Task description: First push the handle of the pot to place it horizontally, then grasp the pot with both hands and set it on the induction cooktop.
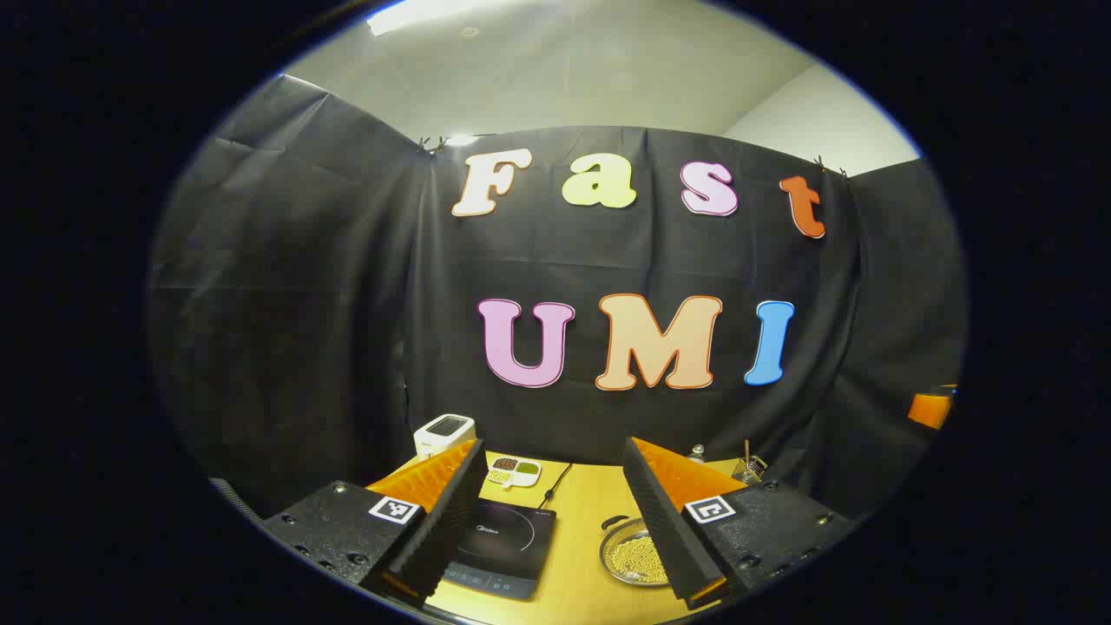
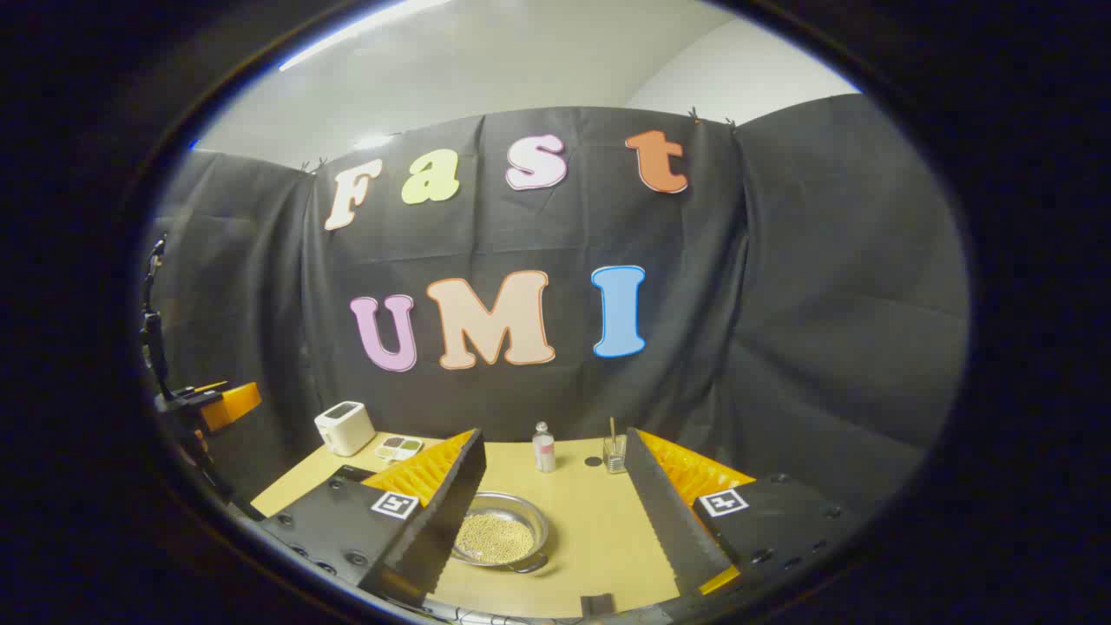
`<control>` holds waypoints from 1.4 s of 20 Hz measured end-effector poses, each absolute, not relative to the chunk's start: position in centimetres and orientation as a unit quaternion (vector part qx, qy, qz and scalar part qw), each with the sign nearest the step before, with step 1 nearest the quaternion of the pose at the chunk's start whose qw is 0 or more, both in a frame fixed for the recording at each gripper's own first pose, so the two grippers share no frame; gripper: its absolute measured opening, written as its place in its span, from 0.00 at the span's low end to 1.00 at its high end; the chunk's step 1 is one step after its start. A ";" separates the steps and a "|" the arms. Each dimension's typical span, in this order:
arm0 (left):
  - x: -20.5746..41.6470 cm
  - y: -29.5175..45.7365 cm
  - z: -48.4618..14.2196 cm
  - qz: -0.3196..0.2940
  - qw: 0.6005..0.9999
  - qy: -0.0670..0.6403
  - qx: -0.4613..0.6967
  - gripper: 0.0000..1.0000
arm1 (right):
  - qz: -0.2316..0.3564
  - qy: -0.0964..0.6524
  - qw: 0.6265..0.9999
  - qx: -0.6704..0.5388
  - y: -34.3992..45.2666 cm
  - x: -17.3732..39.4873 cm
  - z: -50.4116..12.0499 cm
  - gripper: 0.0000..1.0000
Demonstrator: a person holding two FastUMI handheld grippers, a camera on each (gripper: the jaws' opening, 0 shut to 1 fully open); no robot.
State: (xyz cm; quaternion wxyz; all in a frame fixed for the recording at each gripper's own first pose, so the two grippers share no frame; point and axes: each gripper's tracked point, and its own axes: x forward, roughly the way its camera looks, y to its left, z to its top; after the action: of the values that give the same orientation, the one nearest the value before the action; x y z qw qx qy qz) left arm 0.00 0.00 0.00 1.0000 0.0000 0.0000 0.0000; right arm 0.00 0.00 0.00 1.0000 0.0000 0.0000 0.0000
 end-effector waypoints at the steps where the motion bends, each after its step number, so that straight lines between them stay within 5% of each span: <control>1: 0.0 0.0 0.1 -0.003 1.000 -0.002 0.000 0.95 | -0.002 0.001 1.000 0.001 0.1 0.1 -0.1 1.00; 25: -0.8 5.1 -0.4 -0.018 0.999 -0.017 0.033 0.95 | -0.004 0.029 0.999 0.028 6.8 -0.3 -4.7 0.98; 28: -0.7 5.1 -0.3 -0.022 0.999 -0.018 0.037 0.92 | -0.009 0.035 0.999 0.030 6.8 0.1 -5.1 0.75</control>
State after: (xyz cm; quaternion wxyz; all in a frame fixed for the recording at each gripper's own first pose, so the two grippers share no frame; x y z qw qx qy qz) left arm -0.73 5.14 -0.30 0.9989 0.0368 -0.0184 -0.0225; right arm 0.11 6.80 -5.14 0.9989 0.0300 0.0353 -0.0086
